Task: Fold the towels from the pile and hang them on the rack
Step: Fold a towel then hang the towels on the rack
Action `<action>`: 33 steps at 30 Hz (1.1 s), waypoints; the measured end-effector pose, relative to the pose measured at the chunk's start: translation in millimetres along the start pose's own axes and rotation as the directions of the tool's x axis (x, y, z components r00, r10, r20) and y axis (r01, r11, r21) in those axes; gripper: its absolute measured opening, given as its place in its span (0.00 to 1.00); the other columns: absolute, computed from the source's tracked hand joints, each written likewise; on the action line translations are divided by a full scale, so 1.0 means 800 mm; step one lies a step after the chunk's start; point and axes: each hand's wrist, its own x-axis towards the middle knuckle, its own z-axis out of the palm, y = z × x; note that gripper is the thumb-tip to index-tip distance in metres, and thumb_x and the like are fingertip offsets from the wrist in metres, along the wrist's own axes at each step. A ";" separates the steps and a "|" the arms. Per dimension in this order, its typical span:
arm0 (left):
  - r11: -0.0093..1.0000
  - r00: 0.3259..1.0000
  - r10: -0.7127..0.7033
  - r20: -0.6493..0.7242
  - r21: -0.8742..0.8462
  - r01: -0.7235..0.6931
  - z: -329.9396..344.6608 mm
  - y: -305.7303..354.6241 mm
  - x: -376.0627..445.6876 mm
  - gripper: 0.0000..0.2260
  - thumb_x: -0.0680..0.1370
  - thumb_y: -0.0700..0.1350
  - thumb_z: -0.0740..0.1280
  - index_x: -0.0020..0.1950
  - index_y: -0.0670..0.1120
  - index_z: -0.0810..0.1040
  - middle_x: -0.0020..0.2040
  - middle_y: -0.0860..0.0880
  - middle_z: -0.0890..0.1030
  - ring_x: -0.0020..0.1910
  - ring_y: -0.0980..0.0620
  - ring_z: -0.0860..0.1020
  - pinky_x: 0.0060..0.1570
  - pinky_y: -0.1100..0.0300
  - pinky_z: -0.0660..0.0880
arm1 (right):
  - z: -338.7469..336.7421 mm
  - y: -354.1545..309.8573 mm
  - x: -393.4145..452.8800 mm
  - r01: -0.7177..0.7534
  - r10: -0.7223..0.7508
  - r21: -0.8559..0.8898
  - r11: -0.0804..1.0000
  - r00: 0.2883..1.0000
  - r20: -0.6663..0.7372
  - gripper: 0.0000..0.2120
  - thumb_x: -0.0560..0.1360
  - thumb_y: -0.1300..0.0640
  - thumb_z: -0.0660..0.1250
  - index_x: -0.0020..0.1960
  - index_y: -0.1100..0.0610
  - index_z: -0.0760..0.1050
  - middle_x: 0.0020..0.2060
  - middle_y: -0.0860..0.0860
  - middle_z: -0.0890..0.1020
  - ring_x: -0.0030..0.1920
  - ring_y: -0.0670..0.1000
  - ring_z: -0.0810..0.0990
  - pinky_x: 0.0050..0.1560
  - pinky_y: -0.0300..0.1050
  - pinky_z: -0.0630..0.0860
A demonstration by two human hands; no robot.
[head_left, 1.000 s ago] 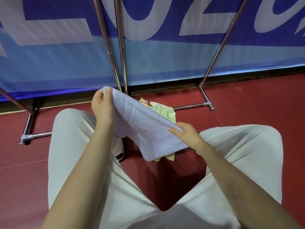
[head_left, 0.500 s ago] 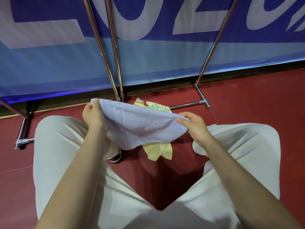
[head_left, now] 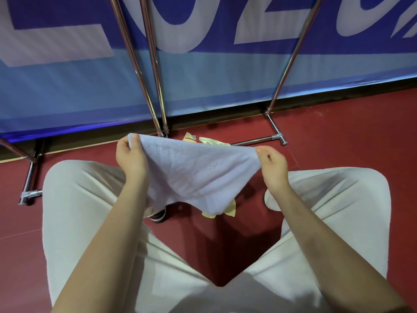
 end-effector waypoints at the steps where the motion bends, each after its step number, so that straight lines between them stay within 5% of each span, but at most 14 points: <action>1: 0.996 0.997 0.081 0.009 0.034 -0.081 0.001 0.001 -0.002 0.05 0.80 0.46 0.61 0.49 0.46 0.74 0.40 0.58 0.74 0.39 0.62 0.71 0.42 0.69 0.68 | -0.002 -0.005 0.003 0.021 -0.020 0.013 1.000 0.999 -0.041 0.07 0.79 0.62 0.62 0.44 0.56 0.76 0.36 0.43 0.77 0.34 0.35 0.73 0.40 0.26 0.68; 5: 0.959 0.965 0.242 0.098 0.125 -0.253 0.007 -0.001 -0.006 0.08 0.81 0.44 0.59 0.54 0.40 0.74 0.45 0.53 0.75 0.44 0.56 0.71 0.43 0.69 0.66 | -0.009 -0.010 0.011 0.081 -0.085 -0.045 0.996 0.993 -0.085 0.08 0.81 0.62 0.59 0.44 0.57 0.73 0.34 0.41 0.72 0.33 0.33 0.72 0.40 0.27 0.67; 14: 0.943 0.958 0.225 0.179 0.206 -0.260 0.012 -0.005 -0.018 0.03 0.81 0.44 0.60 0.49 0.45 0.70 0.43 0.54 0.73 0.42 0.58 0.69 0.39 0.72 0.65 | -0.017 0.000 0.014 0.030 -0.041 -0.179 0.983 0.997 -0.061 0.09 0.79 0.56 0.57 0.48 0.58 0.74 0.40 0.47 0.77 0.43 0.47 0.74 0.42 0.40 0.69; 18: 0.988 0.988 0.074 0.133 0.126 -0.091 0.014 -0.009 -0.007 0.12 0.80 0.47 0.62 0.37 0.50 0.67 0.35 0.56 0.69 0.34 0.60 0.66 0.36 0.68 0.65 | -0.017 -0.008 0.009 0.022 -0.007 -0.208 0.978 0.997 0.074 0.10 0.77 0.59 0.62 0.57 0.52 0.74 0.43 0.39 0.76 0.50 0.46 0.75 0.47 0.38 0.69; 22: 0.998 0.990 -0.065 0.124 0.001 0.065 0.012 -0.010 0.001 0.14 0.80 0.47 0.63 0.35 0.50 0.66 0.33 0.54 0.66 0.32 0.59 0.64 0.35 0.64 0.64 | -0.012 -0.008 0.008 0.073 -0.036 -0.245 0.967 0.988 0.152 0.13 0.78 0.61 0.61 0.61 0.55 0.74 0.49 0.44 0.77 0.51 0.45 0.75 0.46 0.32 0.67; 25: 0.991 0.983 -0.127 0.135 -0.017 0.131 0.009 -0.009 0.002 0.14 0.79 0.48 0.64 0.35 0.51 0.67 0.33 0.54 0.66 0.33 0.57 0.64 0.37 0.60 0.64 | -0.010 -0.002 0.011 0.021 -0.005 -0.208 0.978 0.997 0.079 0.06 0.77 0.61 0.64 0.53 0.59 0.77 0.43 0.46 0.78 0.43 0.44 0.75 0.40 0.27 0.68; 29: 0.981 0.972 -0.195 0.134 0.007 0.196 0.015 -0.008 -0.004 0.13 0.79 0.50 0.63 0.35 0.51 0.68 0.33 0.53 0.68 0.33 0.55 0.65 0.36 0.58 0.64 | 0.001 0.008 0.012 -0.166 0.166 -0.117 0.979 0.986 -0.008 0.10 0.75 0.60 0.65 0.36 0.59 0.70 0.30 0.48 0.69 0.33 0.47 0.66 0.33 0.39 0.65; 33: 0.951 0.940 -0.307 0.149 0.025 0.307 0.027 -0.007 -0.024 0.14 0.79 0.49 0.63 0.34 0.50 0.69 0.31 0.52 0.65 0.31 0.53 0.62 0.35 0.57 0.62 | 0.021 0.006 0.006 -0.363 0.361 0.100 0.926 0.932 0.046 0.07 0.76 0.59 0.65 0.40 0.57 0.70 0.34 0.53 0.68 0.36 0.49 0.65 0.34 0.43 0.63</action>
